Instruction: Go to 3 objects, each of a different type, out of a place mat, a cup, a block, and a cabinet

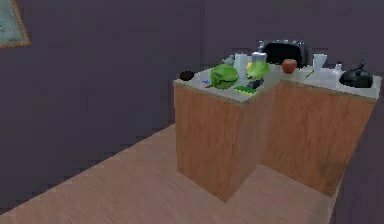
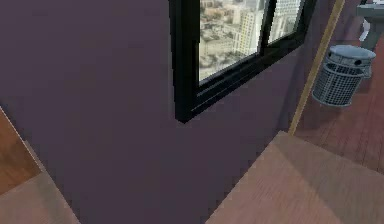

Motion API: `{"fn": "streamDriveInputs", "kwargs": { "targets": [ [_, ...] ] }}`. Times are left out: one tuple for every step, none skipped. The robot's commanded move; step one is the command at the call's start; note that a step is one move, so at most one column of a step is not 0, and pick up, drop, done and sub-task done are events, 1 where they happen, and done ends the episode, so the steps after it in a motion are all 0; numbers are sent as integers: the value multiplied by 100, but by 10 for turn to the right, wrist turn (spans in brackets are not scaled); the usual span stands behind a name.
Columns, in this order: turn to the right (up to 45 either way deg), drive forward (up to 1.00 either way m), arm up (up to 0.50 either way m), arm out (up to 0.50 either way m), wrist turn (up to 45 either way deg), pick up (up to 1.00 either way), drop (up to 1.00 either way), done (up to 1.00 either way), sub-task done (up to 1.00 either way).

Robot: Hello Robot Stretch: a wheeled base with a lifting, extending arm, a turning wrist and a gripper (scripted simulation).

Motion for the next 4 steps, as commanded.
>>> {"fn": "streamDriveInputs", "kwargs": {
  "targets": [
    [180,0,0,0,0,0,0,0,0],
    [0,85,0,0,0,0,0,0,0],
    [210,0,0,0,0,0,0,0,0],
    [0,0,0,0,0,0,0,100,0]
  ]
}}
